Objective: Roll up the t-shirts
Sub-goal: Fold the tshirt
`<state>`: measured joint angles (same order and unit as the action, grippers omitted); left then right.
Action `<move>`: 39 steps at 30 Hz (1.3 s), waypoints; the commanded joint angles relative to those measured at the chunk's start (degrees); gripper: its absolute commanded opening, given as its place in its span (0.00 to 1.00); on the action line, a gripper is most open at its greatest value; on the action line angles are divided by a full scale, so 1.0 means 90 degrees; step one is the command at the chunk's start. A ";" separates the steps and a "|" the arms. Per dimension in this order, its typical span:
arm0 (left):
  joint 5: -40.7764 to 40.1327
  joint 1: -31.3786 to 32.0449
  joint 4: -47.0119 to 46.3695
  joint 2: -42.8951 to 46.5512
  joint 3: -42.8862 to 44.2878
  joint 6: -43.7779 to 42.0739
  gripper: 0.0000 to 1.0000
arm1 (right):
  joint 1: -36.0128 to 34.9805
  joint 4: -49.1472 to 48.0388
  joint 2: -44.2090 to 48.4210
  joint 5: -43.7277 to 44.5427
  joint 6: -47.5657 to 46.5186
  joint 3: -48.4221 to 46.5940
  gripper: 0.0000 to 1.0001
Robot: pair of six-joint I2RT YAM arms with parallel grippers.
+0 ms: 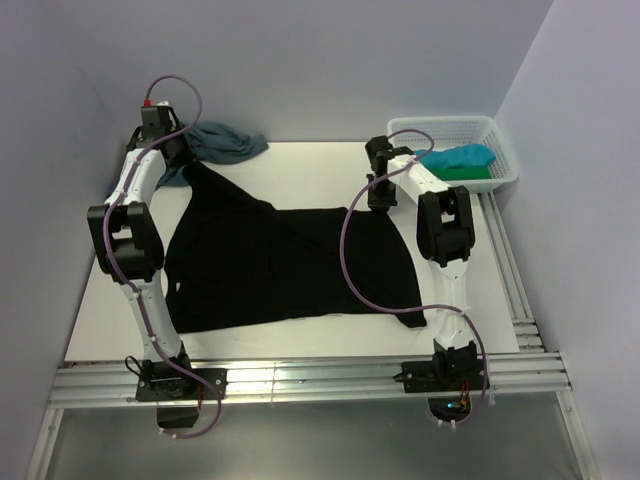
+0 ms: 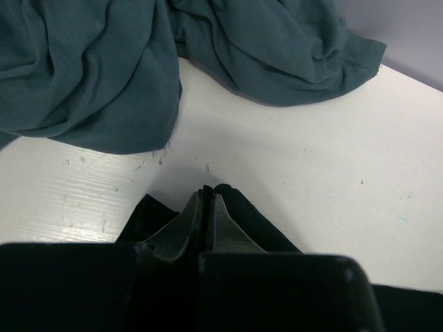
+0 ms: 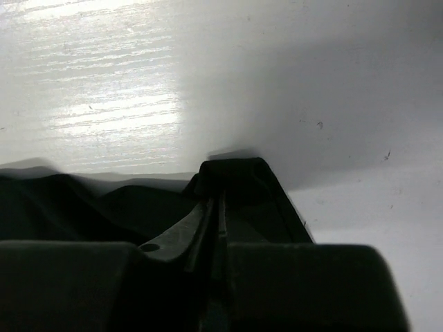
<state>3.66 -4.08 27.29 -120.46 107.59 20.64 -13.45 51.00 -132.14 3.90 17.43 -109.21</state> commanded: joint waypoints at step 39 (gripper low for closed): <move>0.0159 0.0228 -0.0248 0.1812 -0.1562 0.0313 0.00 | 0.0967 -0.1887 0.1586 0.0534 0.1598 0.1313 0.00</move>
<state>3.88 -2.35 27.00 -109.23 95.59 22.35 -6.52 37.69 -121.99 8.05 30.50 -98.78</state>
